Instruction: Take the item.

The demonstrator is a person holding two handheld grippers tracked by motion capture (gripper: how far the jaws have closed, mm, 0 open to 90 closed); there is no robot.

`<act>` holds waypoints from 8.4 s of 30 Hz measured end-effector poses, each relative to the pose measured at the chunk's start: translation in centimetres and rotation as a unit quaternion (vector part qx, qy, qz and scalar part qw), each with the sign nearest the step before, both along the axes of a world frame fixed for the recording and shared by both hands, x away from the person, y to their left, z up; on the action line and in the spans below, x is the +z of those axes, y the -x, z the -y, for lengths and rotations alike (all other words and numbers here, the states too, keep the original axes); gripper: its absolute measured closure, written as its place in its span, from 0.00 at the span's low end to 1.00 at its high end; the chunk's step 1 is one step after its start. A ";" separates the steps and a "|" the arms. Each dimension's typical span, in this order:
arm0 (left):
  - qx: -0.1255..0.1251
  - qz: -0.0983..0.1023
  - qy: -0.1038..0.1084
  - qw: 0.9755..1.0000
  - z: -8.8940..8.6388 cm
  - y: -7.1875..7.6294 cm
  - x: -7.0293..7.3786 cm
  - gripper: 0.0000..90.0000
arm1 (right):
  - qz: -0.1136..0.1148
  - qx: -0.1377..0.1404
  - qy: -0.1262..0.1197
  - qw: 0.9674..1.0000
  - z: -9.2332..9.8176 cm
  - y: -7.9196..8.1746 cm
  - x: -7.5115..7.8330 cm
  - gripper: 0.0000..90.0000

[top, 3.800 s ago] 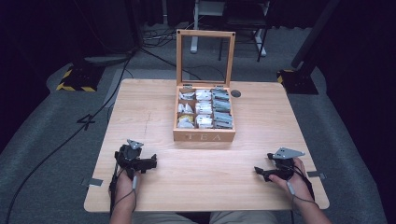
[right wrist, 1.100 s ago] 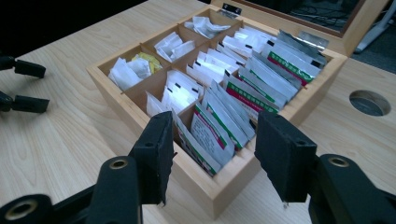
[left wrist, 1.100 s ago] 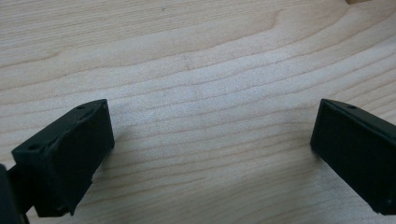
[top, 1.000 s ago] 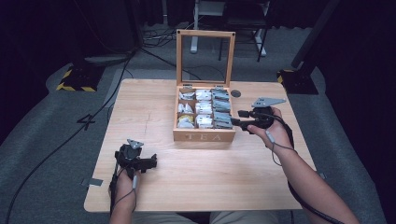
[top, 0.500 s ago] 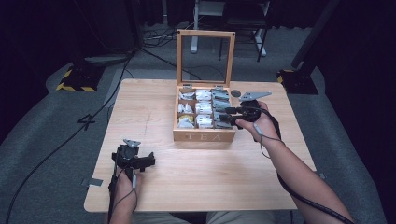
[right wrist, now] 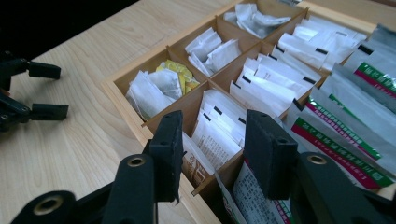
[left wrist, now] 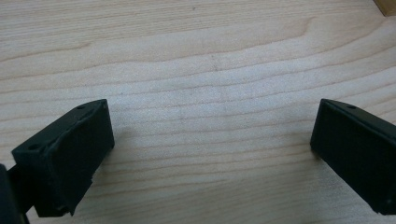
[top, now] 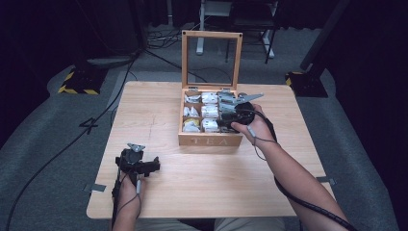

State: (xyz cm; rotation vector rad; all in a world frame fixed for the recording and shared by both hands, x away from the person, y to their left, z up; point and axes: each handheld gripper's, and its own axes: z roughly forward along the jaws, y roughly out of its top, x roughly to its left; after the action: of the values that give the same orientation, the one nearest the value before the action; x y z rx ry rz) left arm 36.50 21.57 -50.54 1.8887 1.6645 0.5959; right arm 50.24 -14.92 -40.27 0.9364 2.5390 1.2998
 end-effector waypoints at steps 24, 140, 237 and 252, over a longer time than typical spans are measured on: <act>-0.005 0.000 -0.002 1.000 0.0 -0.1 0.0 0.00 | -0.056 0.006 0.042 0.998 -3.6 -0.9 -2.9 0.76; 0.000 0.001 -0.002 1.000 0.0 -0.1 0.0 0.00 | 0.057 -0.088 -0.064 0.992 16.7 8.6 3.5 1.00; 0.003 0.000 -0.003 1.000 0.1 0.1 0.0 0.00 | 0.034 -0.061 -0.076 0.995 16.0 15.0 -2.2 0.52; 0.002 0.000 -0.003 1.000 0.1 0.1 0.0 0.00 | 0.035 -0.034 -0.056 0.997 15.0 17.3 -6.8 0.52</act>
State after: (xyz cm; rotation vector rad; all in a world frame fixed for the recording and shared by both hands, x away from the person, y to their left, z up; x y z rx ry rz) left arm 36.44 21.45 -50.52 1.8901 1.6692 0.6026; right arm 32.90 -29.89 -47.09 0.9715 2.3814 1.4408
